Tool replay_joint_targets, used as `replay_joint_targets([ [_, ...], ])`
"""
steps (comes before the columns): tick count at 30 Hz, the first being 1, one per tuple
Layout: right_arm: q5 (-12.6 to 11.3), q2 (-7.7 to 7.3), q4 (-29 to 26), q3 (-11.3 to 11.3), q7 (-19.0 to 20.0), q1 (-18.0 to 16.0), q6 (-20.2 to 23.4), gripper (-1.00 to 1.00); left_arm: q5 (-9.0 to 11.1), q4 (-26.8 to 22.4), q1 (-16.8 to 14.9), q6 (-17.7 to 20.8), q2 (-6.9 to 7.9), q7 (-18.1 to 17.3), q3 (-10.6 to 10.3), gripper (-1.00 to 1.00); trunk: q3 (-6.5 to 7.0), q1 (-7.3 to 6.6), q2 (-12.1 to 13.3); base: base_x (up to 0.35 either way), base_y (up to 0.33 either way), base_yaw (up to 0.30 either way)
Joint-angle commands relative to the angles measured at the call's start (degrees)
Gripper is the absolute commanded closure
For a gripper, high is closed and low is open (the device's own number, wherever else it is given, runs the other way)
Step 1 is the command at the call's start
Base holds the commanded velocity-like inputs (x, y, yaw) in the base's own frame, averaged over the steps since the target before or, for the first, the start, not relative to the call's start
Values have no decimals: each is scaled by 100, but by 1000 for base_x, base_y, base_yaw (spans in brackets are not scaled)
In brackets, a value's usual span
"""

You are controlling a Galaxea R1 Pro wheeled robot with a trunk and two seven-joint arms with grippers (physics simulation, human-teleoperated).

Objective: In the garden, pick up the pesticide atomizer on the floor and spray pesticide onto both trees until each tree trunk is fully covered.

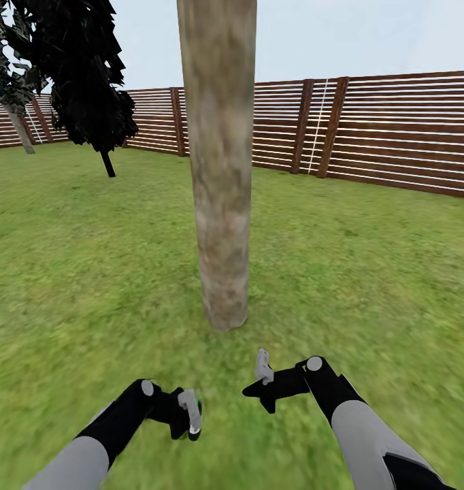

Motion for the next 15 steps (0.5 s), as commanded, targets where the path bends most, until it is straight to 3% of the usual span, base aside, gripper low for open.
replay_joint_targets([
  [1, 0, -3, 0, 0, -2, 1, 0, 100, 48, -3, 5, -7, 174, 2, 11, 100, 0, 0, 0, 0, 0, 0],
  [3, 0, -28, 5, -8, -28, 6, -2, 100, 85, -3, 7, -6, 501, 49, 183, 100, 0, 0, 0, 0, 0, 0],
  [4, 0, -55, 13, -14, -44, 11, -6, 100, 90, -3, 18, -5, 594, 99, 484, 100, 0, 0, 0, 0, 0, 0],
  [5, -3, -107, 15, -20, -53, 18, -9, -100, 92, -3, 29, -9, 626, 132, 762, 100, 0, 0, 0, 0, 0, 0],
  [6, -19, -246, 27, -29, -65, 26, -13, -100, 92, -3, 36, -13, 642, 160, 1044, 100, 0, 0, 0, 0, 0, 0],
  [8, -44, -543, 128, -66, -214, 38, -16, -100, 95, -3, 47, -13, 652, 220, 1417, 100, 0, 0, 0, 0, 0, 0],
  [9, -48, -662, 244, -178, -486, 40, -17, -100, 104, 1, 57, 1, 638, 312, 1553, 100, 0, 0, 0, 0, 0, 0],
  [10, -50, -752, 423, -427, -896, 45, -17, -100, 119, 11, 68, 17, 614, 459, 1683, 100, 0, 0, 0, 0, 0, 0],
  [12, -52, -906, 775, -1103, -1931, 90, -22, -100, 191, 191, 76, 33, 576, 709, 1949, 100, 0, 0, 0, 0, 0, 0],
  [13, -52, -994, 938, -1493, -2445, 138, -23, -100, 338, 331, 76, 36, 558, 789, 2139, 100, 0, 0, 0, 0, 0, 0],
  [15, -53, -1157, 1147, -2551, -3418, 496, -37, -100, 804, 562, 74, 38, 526, 1185, 2472, 100, 0, 0, 0, 0, 0, 0],
])
